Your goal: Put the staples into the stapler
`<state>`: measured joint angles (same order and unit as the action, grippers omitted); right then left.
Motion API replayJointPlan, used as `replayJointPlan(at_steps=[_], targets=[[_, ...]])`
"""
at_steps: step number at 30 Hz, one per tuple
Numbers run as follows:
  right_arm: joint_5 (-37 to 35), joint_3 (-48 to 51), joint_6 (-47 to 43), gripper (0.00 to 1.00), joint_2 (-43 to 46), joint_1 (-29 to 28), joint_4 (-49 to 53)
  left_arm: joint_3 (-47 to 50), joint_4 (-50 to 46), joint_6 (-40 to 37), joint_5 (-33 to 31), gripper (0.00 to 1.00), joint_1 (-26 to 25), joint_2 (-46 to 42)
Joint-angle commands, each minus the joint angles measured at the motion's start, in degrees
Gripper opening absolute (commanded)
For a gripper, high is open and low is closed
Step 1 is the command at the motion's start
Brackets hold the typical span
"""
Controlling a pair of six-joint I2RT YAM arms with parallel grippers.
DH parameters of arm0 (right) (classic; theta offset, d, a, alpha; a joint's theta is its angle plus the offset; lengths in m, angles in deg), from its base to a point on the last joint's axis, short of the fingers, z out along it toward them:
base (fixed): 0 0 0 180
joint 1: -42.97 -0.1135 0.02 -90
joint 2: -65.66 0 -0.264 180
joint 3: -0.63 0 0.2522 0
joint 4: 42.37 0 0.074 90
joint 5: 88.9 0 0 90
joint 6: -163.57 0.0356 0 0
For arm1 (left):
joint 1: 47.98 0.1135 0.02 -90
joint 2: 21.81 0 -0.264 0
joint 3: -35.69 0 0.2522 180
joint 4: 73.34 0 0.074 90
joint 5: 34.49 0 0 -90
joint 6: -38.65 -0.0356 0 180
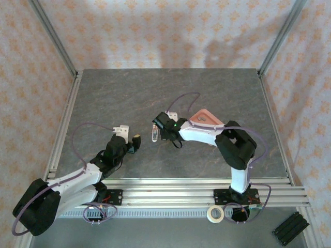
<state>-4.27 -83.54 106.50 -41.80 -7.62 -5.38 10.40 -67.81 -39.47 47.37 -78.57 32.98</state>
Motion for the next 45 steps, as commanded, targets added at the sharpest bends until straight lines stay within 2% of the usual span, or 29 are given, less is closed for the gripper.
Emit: replayJointPlan(at_steps=[1, 14, 45], targets=[[-1.8, -0.7, 0.2, 0.17, 0.2, -0.3, 1.8, -1.5, 2.9, -0.3, -0.7, 0.72, 0.4, 1.0], [-2.8, 0.8, -0.6, 0.17, 3.5, -0.3, 0.5, -2.2, 3.4, 0.2, 0.4, 0.71, 0.4, 2.4], [-1.3, 0.4, -1.0, 0.17, -0.7, -0.3, 3.2, -2.6, 2.5, -0.5, 0.2, 0.71, 0.4, 2.2]])
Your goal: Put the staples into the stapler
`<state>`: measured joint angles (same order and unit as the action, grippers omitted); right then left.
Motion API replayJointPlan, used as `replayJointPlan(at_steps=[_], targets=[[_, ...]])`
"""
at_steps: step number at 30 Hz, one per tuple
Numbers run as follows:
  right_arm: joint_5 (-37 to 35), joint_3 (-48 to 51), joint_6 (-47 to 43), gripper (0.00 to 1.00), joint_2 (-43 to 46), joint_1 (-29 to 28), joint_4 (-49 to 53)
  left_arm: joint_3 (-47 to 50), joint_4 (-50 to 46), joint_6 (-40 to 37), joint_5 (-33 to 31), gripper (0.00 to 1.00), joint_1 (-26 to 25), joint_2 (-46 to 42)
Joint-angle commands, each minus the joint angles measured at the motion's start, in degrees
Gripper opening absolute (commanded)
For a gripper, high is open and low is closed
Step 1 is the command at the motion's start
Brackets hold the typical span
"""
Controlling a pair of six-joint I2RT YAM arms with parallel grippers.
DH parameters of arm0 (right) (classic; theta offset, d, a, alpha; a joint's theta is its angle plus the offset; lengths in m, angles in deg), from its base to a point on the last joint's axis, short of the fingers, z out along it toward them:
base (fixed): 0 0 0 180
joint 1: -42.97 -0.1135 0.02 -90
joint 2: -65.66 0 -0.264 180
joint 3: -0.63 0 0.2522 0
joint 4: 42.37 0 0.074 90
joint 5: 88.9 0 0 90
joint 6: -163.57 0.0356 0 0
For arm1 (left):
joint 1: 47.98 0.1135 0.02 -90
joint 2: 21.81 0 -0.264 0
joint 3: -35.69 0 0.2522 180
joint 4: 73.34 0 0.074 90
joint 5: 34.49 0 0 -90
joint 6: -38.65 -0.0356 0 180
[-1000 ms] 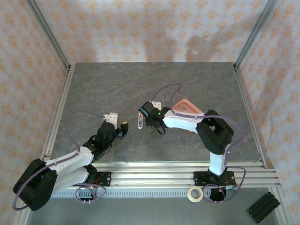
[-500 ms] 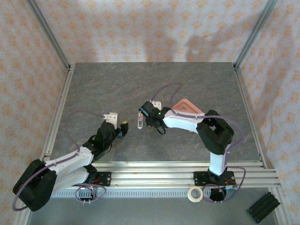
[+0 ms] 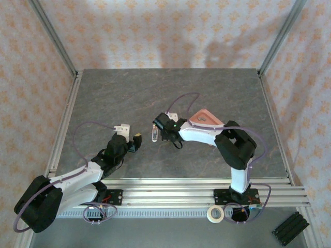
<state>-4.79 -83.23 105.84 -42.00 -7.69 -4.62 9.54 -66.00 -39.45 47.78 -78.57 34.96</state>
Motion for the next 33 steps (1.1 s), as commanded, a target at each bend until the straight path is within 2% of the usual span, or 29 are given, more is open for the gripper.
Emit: replayJointPlan(at_steps=[1, 13, 21, 25, 33], targets=[[-0.6, 0.2, -0.3, 0.17, -0.4, -0.3, 2.6, -1.8, 0.7, -0.5, -0.3, 0.71, 0.4, 0.3], [0.8, 1.6, 1.1, 0.18, 1.2, -1.1, 5.0, -2.0, 1.7, -0.3, 0.4, 0.71, 0.4, 1.7], [-0.6, -0.2, 0.5, 0.30, 3.2, -1.1, 5.0, -2.1, 1.5, -0.2, 0.6, 0.71, 0.4, 1.3], [-1.8, -1.4, -0.4, 0.31, 5.4, -1.1, 6.2, -2.1, 0.7, -0.1, 0.5, 0.71, 0.4, 0.4], [1.2, 0.3, -1.2, 0.30, 11.4, 3.9, 8.8, -2.2, 0.3, -0.1, 0.7, 0.71, 0.4, 0.1]])
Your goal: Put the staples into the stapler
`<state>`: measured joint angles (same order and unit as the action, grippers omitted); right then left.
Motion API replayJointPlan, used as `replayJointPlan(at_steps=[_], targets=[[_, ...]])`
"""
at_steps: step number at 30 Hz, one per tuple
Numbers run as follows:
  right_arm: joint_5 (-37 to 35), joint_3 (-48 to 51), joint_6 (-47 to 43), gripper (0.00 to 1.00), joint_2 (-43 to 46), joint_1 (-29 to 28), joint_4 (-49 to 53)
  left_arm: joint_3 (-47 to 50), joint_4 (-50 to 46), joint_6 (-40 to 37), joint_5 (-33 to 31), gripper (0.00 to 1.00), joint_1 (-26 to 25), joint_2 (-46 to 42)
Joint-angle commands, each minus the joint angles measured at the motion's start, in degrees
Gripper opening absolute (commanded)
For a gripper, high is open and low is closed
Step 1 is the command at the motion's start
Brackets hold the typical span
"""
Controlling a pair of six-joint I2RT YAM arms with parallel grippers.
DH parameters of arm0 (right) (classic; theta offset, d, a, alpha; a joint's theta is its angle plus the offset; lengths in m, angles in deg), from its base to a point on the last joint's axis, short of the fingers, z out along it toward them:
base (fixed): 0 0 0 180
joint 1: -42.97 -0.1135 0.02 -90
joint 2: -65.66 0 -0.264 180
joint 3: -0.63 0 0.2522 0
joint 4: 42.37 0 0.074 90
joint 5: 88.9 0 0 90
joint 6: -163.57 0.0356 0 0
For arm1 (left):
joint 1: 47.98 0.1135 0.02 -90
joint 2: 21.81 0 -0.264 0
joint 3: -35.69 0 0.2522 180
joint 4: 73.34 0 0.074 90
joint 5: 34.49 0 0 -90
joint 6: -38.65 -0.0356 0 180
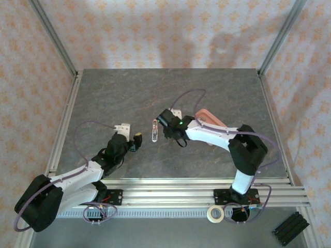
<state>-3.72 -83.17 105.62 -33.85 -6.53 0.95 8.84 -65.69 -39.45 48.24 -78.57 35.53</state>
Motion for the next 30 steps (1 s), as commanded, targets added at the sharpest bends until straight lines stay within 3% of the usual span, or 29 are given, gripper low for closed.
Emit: replayJointPlan(at_steps=[1, 8, 17, 26, 30], targets=[[0.8, 0.4, -1.2, 0.30, 3.7, 4.0, 3.9, -1.6, 0.2, -0.1, 0.3, 0.71, 0.4, -0.4], [5.1, 0.5, -4.1, 0.30, 6.0, 14.8, 11.2, -2.7, 1.6, -0.7, 1.9, 0.71, 0.4, 2.5], [7.4, -1.0, -6.9, 0.30, 0.6, 28.5, 21.4, -3.7, 2.5, -1.3, 3.1, 0.71, 0.4, 4.5], [9.6, -1.3, -9.3, 0.32, -2.0, 30.3, 22.7, -3.8, 2.2, -1.3, 3.0, 0.71, 0.4, 4.7], [11.4, 0.7, -10.3, 0.43, 1.6, 30.3, 21.6, -3.9, 2.5, -0.9, 3.1, 0.71, 0.4, 5.1]])
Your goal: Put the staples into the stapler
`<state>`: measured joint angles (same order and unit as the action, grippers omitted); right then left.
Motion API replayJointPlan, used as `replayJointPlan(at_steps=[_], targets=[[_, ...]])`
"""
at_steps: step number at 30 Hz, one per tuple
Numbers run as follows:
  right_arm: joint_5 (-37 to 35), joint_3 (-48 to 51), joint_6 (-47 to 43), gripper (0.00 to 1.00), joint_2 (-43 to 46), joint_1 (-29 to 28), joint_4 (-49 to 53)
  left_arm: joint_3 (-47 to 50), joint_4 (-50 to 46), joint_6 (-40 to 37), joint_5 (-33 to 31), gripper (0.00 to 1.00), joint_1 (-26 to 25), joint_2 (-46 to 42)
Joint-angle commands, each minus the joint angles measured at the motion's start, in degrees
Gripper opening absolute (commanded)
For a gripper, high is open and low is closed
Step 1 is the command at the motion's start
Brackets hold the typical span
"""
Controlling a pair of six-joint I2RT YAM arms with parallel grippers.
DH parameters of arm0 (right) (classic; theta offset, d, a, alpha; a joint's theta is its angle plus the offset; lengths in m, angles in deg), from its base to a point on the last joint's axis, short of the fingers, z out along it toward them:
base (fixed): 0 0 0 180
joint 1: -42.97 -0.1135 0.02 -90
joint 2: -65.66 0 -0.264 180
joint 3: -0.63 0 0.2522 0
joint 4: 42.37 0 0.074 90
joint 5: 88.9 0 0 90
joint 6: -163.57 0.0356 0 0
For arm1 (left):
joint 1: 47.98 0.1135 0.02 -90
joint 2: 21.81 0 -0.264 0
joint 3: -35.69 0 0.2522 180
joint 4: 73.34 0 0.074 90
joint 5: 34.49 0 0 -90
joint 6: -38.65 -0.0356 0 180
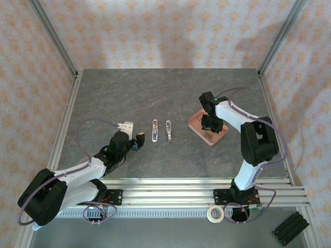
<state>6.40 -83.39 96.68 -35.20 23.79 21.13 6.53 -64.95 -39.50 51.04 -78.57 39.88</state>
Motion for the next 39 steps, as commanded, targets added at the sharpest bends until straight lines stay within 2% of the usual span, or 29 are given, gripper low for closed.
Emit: replayJointPlan(at_steps=[1, 7, 15, 21, 30, 39], targets=[[2.4, 1.5, -1.6, 0.46, 4.1, -0.1, 1.0, -1.6, 1.8, -0.7, 0.4, 0.71, 0.4, 0.9], [5.2, 5.1, -2.9, 0.57, 8.0, -1.4, -0.4, -1.7, 3.1, 0.4, 1.6, 0.70, 0.4, 2.4], [7.0, 6.5, -3.2, 0.59, 6.3, -3.9, -1.8, -2.2, 3.0, 1.0, 1.8, 0.70, 0.4, 2.4], [5.6, 5.7, -2.3, 0.52, 2.8, -5.2, -1.9, -2.3, 2.4, 0.9, 1.3, 0.70, 0.4, 1.7], [7.5, 4.9, 0.4, 0.35, 1.4, -7.2, -2.8, -2.0, 2.4, 0.2, 1.0, 0.70, 0.4, 1.2], [8.6, 6.5, 11.2, 0.27, 3.6, -9.8, -4.8, -1.6, 1.9, -1.0, 0.9, 0.70, 0.3, 0.3]])
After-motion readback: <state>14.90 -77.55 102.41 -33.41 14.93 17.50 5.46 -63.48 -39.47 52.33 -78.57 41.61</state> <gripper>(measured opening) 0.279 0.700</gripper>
